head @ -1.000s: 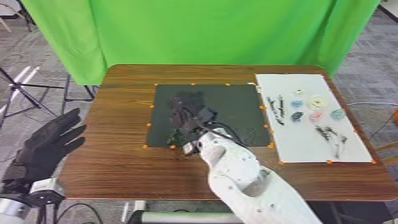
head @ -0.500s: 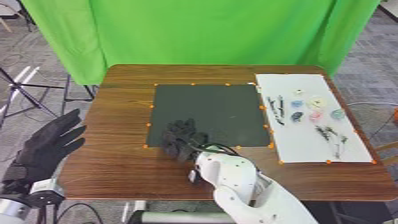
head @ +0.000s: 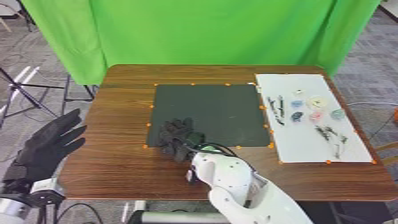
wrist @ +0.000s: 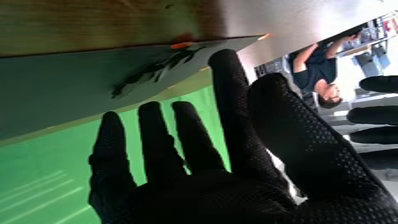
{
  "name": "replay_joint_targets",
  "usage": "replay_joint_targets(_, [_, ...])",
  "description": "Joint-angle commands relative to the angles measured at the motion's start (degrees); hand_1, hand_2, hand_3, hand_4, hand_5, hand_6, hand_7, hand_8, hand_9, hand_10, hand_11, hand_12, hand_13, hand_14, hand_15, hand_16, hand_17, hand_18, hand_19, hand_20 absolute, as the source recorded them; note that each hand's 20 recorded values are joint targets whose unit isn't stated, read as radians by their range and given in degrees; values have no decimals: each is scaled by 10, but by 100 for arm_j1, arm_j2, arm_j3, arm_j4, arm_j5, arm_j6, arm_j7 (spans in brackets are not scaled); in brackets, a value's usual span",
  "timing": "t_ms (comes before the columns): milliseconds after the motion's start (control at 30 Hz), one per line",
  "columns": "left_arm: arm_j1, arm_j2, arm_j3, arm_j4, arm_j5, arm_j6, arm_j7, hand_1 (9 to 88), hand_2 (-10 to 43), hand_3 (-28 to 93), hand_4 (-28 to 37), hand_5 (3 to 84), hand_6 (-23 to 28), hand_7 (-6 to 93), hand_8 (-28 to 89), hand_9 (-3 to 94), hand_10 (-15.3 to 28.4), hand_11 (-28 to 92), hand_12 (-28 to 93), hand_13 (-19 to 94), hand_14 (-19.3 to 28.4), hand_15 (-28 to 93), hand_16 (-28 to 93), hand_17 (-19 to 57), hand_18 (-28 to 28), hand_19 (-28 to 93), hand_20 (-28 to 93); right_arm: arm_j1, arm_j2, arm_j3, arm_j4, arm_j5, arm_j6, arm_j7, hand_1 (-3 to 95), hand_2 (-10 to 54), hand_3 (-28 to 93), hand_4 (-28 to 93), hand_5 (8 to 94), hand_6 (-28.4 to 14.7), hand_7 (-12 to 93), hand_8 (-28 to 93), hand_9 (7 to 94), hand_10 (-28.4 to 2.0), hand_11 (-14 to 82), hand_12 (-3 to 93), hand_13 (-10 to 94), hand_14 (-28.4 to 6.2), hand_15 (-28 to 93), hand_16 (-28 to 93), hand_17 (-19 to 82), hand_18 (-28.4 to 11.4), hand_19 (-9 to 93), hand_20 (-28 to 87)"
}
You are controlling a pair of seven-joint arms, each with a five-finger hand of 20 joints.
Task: Arrange flowers
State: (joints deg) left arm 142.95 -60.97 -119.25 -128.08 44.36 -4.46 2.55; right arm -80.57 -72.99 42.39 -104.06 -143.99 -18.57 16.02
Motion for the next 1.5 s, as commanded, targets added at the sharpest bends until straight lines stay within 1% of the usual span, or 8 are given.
replay_joint_targets(33, [94, -42, -13, -12, -5, 32, 3, 244, -82, 694, -259, 253, 14, 183, -95, 191, 90, 124, 200, 140, 114, 181, 76, -100, 168, 336, 107, 133, 126, -60, 66, -64, -7, 81, 105, 290, 932, -21, 504, -16, 178, -121, 213, -111, 28, 313, 80, -123, 210, 400, -131, -194, 562, 440])
replay_joint_targets(600, [130, -143, -32, -40, 22, 26, 6, 243, -82, 696, -259, 253, 15, 182, -96, 191, 90, 125, 199, 140, 114, 180, 75, -101, 168, 336, 107, 182, 343, -13, 29, -29, 161, 134, 96, 272, 932, -1, 552, -20, 193, -124, 241, -107, 44, 297, 100, -122, 216, 394, -125, -196, 569, 444])
replay_joint_targets(633, [129, -61, -9, -23, -15, 79, 48, 242, -82, 696, -259, 253, 15, 182, -95, 191, 89, 125, 199, 140, 114, 179, 75, -101, 168, 335, 107, 195, 360, -22, 35, 21, 187, 159, 96, 272, 932, 1, 553, -20, 194, -124, 243, -107, 45, 296, 101, -122, 216, 393, -124, -196, 570, 444])
replay_joint_targets(667, [143, -61, -14, -28, -16, 70, 52, 242, -82, 696, -259, 253, 15, 182, -95, 191, 89, 125, 199, 140, 114, 179, 76, -101, 168, 335, 107, 183, 368, -14, 23, 46, 164, 160, 97, 272, 932, 4, 554, -20, 195, -125, 244, -107, 47, 294, 103, -122, 216, 391, -124, -196, 569, 444])
replay_joint_targets(1000, [99, -103, -18, -17, 6, 40, 12, 243, -81, 696, -260, 253, 14, 183, -95, 191, 89, 125, 199, 141, 113, 180, 75, -101, 168, 336, 108, -1, 281, 208, -165, 578, 289, -303, 84, 255, 932, -48, 502, -12, 192, -121, 241, -120, 43, 290, 107, -124, 223, 380, -124, -197, 569, 446])
replay_joint_targets(1200, [133, -135, -24, -38, 24, 44, 35, 243, -81, 695, -259, 253, 14, 183, -95, 191, 89, 125, 199, 140, 113, 180, 75, -101, 168, 336, 108, -161, 234, 697, -467, 2229, 767, -513, 122, 174, 896, -126, 421, 6, 190, -124, 247, -134, 42, 302, 119, -130, 221, 373, -118, -200, 564, 441])
replay_joint_targets(1333, [129, -174, -27, -39, 34, 25, 49, 243, -82, 697, -259, 254, 14, 184, -95, 191, 89, 125, 199, 141, 113, 180, 75, -101, 168, 337, 108, -83, 496, 951, -569, 2353, 1739, -313, 145, 112, 878, -165, 367, 15, 173, -118, 244, -136, 42, 304, 132, -140, 202, 366, -101, -201, 554, 429])
replay_joint_targets(1500, [156, -218, -44, -67, 43, 69, 102, 243, -82, 697, -260, 255, 14, 184, -96, 191, 89, 125, 199, 140, 114, 182, 75, -101, 168, 335, 107, -94, 1296, 1423, -649, 1489, 2742, 761, 190, 5, 837, -241, 335, -16, 196, -118, 283, -134, 101, 283, 193, -132, 254, 326, -40, -204, 565, 424])
